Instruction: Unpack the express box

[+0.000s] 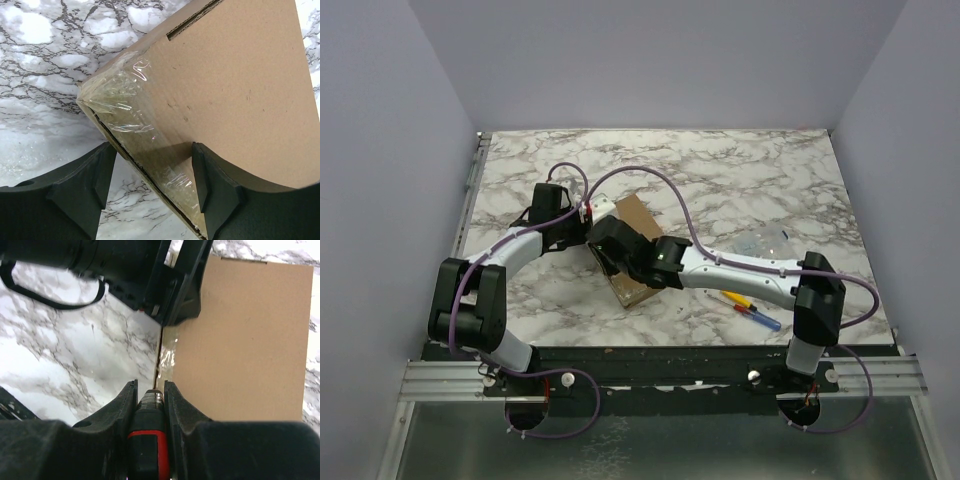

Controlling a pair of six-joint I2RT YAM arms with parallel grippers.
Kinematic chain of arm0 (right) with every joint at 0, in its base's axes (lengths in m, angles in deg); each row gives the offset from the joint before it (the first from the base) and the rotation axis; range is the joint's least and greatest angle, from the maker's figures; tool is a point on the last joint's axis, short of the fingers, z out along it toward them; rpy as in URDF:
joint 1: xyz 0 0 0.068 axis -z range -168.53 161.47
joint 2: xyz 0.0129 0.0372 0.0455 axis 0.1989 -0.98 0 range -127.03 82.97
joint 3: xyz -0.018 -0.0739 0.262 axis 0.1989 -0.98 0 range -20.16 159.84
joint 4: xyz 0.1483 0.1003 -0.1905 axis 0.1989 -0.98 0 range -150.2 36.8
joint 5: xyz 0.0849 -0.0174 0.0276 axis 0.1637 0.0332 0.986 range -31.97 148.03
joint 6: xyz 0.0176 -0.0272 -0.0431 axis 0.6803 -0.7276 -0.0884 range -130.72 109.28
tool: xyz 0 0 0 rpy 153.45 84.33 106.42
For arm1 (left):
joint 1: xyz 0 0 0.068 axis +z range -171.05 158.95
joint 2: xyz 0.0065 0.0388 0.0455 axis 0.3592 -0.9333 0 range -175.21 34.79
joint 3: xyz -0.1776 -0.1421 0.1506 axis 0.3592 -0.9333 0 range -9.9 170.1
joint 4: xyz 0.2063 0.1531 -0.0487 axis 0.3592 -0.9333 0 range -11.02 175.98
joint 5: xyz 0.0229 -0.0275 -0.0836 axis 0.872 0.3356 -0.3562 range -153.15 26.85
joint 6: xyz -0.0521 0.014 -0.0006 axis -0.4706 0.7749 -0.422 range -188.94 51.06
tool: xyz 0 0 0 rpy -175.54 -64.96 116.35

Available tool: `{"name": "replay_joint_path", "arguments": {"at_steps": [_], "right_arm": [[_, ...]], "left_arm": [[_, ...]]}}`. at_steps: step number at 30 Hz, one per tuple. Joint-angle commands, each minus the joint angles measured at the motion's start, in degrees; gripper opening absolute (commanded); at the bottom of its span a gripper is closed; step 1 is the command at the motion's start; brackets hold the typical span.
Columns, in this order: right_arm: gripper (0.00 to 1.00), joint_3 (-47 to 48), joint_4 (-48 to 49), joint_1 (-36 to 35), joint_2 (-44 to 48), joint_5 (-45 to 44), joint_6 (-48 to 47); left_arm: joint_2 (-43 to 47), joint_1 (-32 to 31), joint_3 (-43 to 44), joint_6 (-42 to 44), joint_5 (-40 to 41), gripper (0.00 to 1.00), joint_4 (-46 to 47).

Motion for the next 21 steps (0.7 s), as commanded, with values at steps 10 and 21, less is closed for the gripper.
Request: {"name": "replay_joint_path", "arguments": {"at_steps": [10, 21], "right_arm": [[0.0, -3.19, -10.7, -7.72, 4.23, -10.81, 6.56], [0.0, -7.84, -10.91, -12.34, 6.54, -15.97, 11.32]], "left_arm": [[-3.4, -0.59, -0.33, 0.67, 6.82, 0.68, -2.65], [-4.03, -1.2, -0.19, 1.19, 7.78, 0.67, -2.87]]}}
